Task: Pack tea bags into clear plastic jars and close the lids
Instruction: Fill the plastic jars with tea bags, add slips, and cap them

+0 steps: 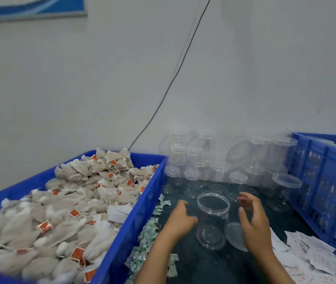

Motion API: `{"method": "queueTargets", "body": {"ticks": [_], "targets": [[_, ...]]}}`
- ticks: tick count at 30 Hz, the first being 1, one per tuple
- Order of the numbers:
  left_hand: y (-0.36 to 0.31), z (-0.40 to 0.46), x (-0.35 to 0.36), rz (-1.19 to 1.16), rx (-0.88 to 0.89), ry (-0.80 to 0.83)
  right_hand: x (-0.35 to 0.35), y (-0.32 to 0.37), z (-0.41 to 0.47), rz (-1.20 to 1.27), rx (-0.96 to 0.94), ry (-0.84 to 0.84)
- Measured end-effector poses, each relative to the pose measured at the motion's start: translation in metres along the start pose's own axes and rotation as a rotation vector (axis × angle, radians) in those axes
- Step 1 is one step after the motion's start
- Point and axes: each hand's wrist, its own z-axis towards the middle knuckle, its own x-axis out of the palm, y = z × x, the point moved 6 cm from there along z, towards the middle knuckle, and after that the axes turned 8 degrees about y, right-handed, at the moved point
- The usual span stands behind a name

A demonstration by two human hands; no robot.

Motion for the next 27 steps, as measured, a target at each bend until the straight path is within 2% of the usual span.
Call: {"method": "queueTargets", "body": {"ticks": [2,4,7,10,15,21,23,27], "targets": [[-0.019,-0.004,-0.018,-0.051,0.028,-0.129,-0.004,0.027,0.012,0.025,-0.041,-0.055],[-0.04,-0.007,-0.036,-0.103,0.074,-0.237,0.002,0.055,0.026,0.073,-0.072,-0.033],[-0.076,-0.009,-0.065,-0.131,0.137,-0.353,0.024,0.097,0.048,0.186,-0.089,0.068],[-0.103,-0.012,-0.094,-0.036,0.134,-0.433,0.059,0.128,0.066,0.33,-0.026,0.199],[-0.081,-0.023,-0.152,0.223,0.082,-0.42,0.124,0.15,0.072,0.444,0.14,0.388],[0.036,-0.04,-0.224,0.453,-0.257,-0.379,0.197,0.156,0.056,0.412,0.192,0.601],[0.065,-0.042,-0.237,0.525,-0.332,-0.322,0.216,0.156,0.057,0.381,0.197,0.625],[0.09,-0.035,-0.245,0.642,-0.356,-0.194,0.255,0.146,0.064,0.237,0.227,0.67]]}}
